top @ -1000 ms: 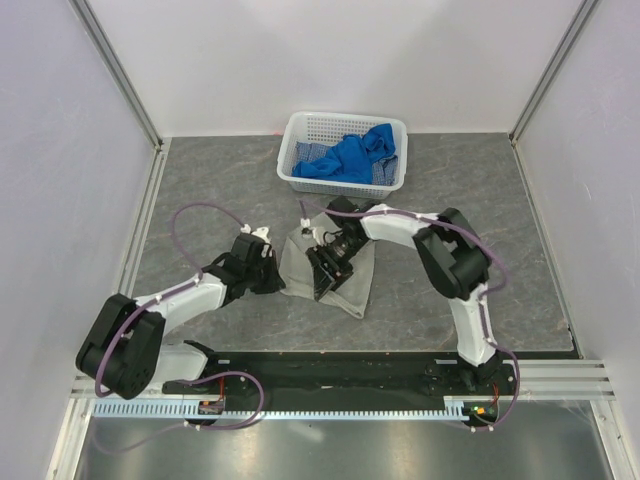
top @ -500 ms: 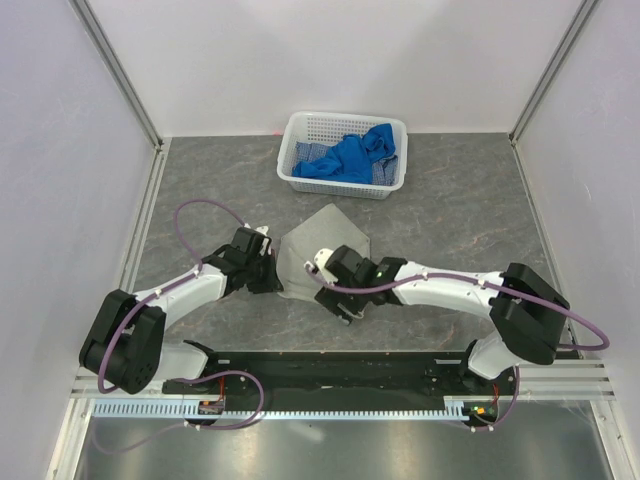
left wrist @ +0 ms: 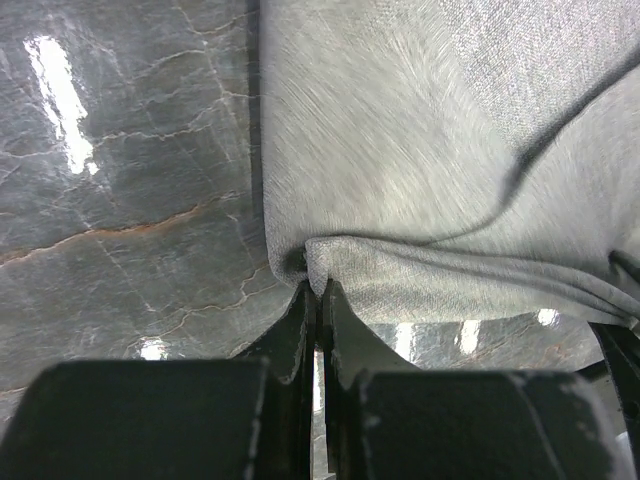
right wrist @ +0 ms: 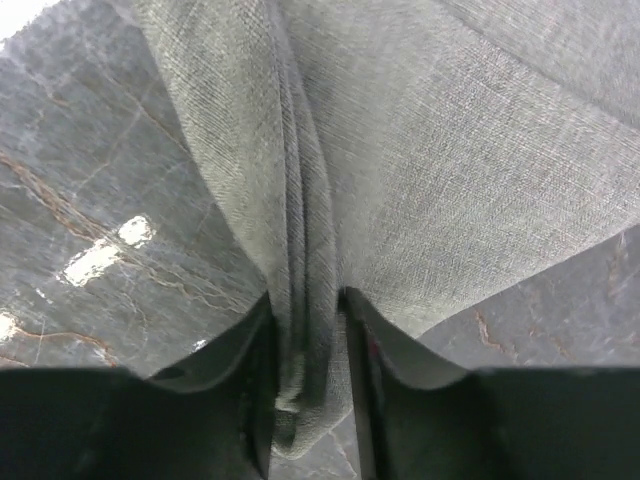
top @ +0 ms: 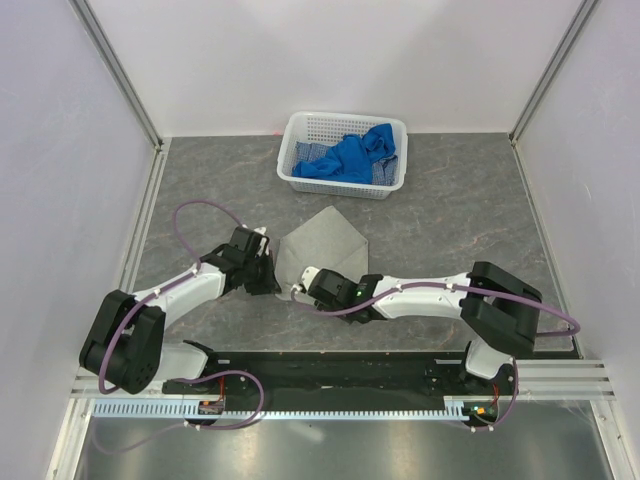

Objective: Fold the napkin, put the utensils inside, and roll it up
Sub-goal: Roll the napkin with the utensil

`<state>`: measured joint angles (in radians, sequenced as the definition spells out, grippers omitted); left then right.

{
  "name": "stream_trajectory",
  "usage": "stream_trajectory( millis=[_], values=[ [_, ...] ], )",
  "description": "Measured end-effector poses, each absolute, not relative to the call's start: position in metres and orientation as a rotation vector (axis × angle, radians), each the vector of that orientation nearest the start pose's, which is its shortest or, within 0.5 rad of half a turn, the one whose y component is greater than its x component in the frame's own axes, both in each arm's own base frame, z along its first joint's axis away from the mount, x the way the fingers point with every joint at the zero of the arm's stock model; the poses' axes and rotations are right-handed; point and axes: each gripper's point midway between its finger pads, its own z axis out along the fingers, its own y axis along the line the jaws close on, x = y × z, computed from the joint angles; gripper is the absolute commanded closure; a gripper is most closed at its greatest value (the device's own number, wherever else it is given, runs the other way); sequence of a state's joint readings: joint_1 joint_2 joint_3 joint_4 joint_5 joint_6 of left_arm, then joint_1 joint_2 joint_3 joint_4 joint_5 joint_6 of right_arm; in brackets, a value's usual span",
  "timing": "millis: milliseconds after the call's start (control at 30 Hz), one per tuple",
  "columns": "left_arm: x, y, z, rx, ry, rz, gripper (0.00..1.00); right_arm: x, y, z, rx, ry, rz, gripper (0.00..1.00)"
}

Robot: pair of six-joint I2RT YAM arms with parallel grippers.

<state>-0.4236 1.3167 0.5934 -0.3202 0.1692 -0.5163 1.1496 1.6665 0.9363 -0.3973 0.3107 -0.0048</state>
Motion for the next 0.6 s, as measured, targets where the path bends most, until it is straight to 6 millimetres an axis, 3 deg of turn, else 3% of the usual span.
stream_trajectory(
  millis=[100, 233, 500, 600],
  values=[
    [0.225, -0.154, 0.024, -0.073, 2.698, -0.532, 0.98, 0.184, 0.283, 0.022, -1.387, 2.222, -0.042, 0.78],
    [0.225, -0.154, 0.026, -0.079, 2.706, -0.537, 0.98, 0.176, 0.286, 0.025, -1.465, 2.232, 0.001, 0.79],
    [0.23, -0.152, 0.036, -0.096, 2.714, -0.527, 0.98, 0.133, 0.309, 0.026, -1.7, 2.304, 0.323, 0.81],
    [0.229, -0.152, 0.034, -0.099, 2.733, -0.518, 0.98, 0.127, 0.312, 0.02, -1.741, 2.339, 0.428, 0.81]
  ],
)
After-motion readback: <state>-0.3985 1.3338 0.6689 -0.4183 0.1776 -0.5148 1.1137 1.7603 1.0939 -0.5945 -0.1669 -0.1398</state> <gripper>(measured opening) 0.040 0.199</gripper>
